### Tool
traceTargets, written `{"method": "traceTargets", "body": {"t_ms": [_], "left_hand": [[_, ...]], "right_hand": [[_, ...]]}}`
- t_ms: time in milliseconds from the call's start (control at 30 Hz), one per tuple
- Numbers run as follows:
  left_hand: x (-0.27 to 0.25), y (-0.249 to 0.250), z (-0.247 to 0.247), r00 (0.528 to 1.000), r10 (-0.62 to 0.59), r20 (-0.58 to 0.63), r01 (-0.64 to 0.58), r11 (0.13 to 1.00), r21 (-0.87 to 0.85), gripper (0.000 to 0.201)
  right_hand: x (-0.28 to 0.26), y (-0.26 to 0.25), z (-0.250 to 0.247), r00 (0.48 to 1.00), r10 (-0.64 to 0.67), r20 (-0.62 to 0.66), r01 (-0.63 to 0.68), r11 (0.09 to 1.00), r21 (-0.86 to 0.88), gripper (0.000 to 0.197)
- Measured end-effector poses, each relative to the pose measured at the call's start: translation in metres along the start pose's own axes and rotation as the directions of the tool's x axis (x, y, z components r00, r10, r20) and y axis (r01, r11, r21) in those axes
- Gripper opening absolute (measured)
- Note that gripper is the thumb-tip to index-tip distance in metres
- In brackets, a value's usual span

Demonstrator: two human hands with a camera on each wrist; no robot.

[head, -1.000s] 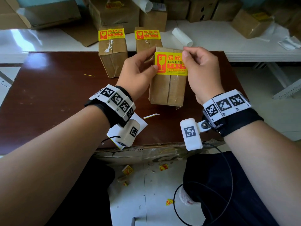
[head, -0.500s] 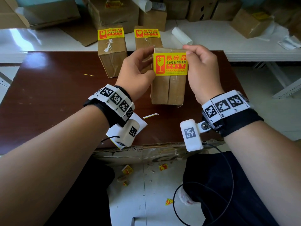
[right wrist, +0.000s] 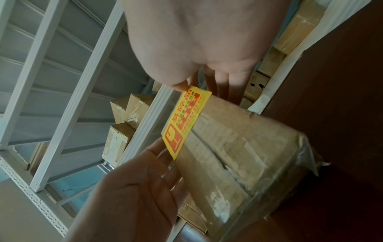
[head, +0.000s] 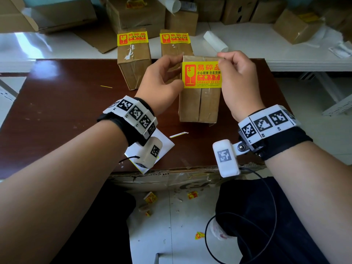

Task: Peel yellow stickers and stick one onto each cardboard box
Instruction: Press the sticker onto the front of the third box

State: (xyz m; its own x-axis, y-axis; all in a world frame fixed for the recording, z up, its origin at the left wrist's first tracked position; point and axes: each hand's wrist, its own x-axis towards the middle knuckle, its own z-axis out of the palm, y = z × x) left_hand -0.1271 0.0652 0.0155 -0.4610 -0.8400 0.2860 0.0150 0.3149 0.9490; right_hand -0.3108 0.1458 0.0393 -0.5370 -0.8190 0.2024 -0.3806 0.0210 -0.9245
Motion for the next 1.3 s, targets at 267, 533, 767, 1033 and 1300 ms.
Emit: {"method": "traceTargets", "body": {"t_ms": [267,533,767,1033,1300], "left_hand": [[-0.002,0.002,0.000,0.999,0.012,0.039,-0.014,0.998,0.061,0.061],[-0.008,0.004,0.004,0.998,0.036,0.047,-0.042,0.989,0.144,0.061],[-0.007,0.001,0.009,1.000,-0.002,-0.019,0.004,0.994,0.106,0.047],[0.002,0.007,0.018,0.988,-0.028,-0.151,0.047,0.991,0.124,0.043],[0.018,0.014,0.012,0.977,-0.059,-0.203,0.116,0.953,0.281,0.025]], "right_hand": [[-0.003,-0.004,-0.003,1.000,0.014,-0.019,-0.014,1.000,0.000,0.034],[-0.003,-0.006,-0.004,1.000,0.000,0.023,0.000,1.000,0.011,0.024],[-0.002,-0.014,-0.009,0.997,0.065,0.036,-0.067,0.997,0.033,0.022],[-0.004,-0.011,-0.005,0.991,0.044,0.127,-0.041,0.999,-0.033,0.046],[-0.005,-0.008,-0.017,0.968,0.094,0.235,-0.094,0.996,-0.011,0.059]]}}
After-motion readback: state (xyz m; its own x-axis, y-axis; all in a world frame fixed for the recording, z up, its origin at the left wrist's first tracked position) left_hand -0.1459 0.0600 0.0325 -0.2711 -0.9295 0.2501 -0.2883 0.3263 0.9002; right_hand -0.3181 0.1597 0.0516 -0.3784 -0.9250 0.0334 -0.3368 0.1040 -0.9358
